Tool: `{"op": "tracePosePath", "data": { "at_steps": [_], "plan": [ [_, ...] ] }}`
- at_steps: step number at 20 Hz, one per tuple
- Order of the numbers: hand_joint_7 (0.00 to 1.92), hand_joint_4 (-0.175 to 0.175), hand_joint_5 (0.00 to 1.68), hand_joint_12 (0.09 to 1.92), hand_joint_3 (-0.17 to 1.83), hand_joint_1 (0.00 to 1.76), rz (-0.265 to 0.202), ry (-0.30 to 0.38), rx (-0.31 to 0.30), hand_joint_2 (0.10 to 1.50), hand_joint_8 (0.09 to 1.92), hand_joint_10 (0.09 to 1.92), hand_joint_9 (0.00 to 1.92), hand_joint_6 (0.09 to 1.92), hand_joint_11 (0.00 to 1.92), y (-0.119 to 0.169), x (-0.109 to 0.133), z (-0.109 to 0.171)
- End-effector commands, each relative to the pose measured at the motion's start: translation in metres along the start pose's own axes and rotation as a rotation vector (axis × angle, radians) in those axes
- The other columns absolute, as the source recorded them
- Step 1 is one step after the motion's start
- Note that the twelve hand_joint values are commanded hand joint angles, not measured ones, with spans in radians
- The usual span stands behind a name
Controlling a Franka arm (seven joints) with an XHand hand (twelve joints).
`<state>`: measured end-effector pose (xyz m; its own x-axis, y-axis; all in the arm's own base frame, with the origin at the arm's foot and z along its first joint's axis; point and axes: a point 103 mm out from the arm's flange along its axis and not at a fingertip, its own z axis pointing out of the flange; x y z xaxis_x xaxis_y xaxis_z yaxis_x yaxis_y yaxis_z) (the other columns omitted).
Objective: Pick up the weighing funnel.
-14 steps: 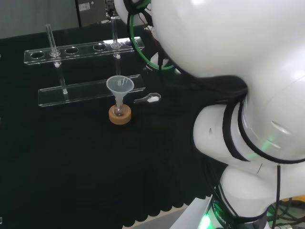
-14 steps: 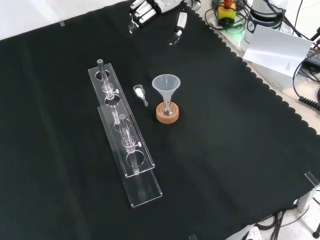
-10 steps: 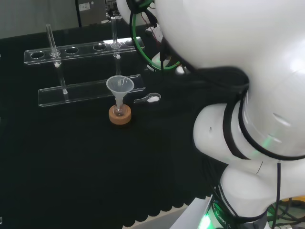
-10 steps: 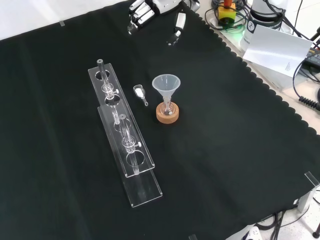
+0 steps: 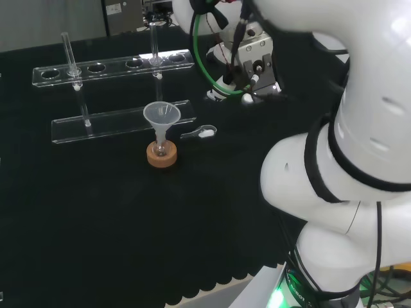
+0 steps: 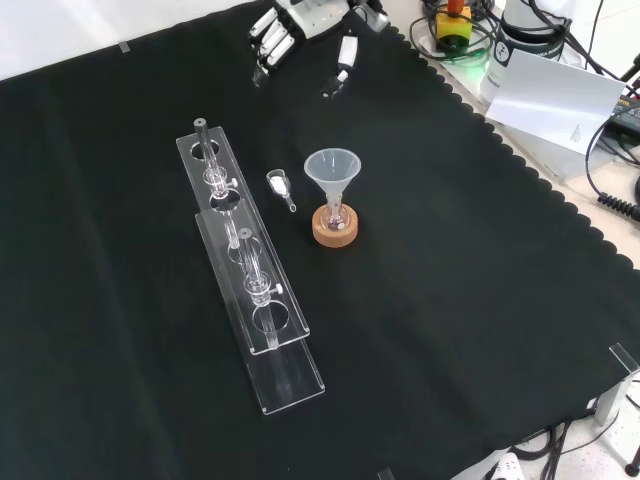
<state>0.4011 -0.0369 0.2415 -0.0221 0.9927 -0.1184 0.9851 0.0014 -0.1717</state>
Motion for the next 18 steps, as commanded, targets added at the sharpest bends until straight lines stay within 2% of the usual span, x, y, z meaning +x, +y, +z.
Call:
{"op": "tracePosePath", "data": {
  "at_steps": [1, 5, 13, 18],
  "plan": [
    [0.47, -0.067, 0.53, 1.34, 0.52, 0.81, 0.0, 0.034, 0.041, 0.68, 0.75, 0.62, 0.65, 0.09, 0.3, 0.022, -0.013, 0.037],
    [0.49, -0.067, 0.54, 1.33, 0.53, 0.83, -0.01, 0.035, 0.058, 0.68, 0.75, 0.6, 0.65, 0.09, 0.31, 0.035, -0.006, 0.059],
    [0.44, -0.067, 0.53, 1.33, 0.54, 0.85, -0.048, 0.061, 0.062, 0.67, 0.73, 0.59, 0.62, 0.09, 0.32, 0.056, 0.008, 0.081],
    [0.38, -0.068, 0.53, 1.32, 0.54, 0.86, -0.063, 0.058, 0.097, 0.66, 0.73, 0.58, 0.59, 0.09, 0.3, 0.068, 0.01, 0.094]
  ]
}}
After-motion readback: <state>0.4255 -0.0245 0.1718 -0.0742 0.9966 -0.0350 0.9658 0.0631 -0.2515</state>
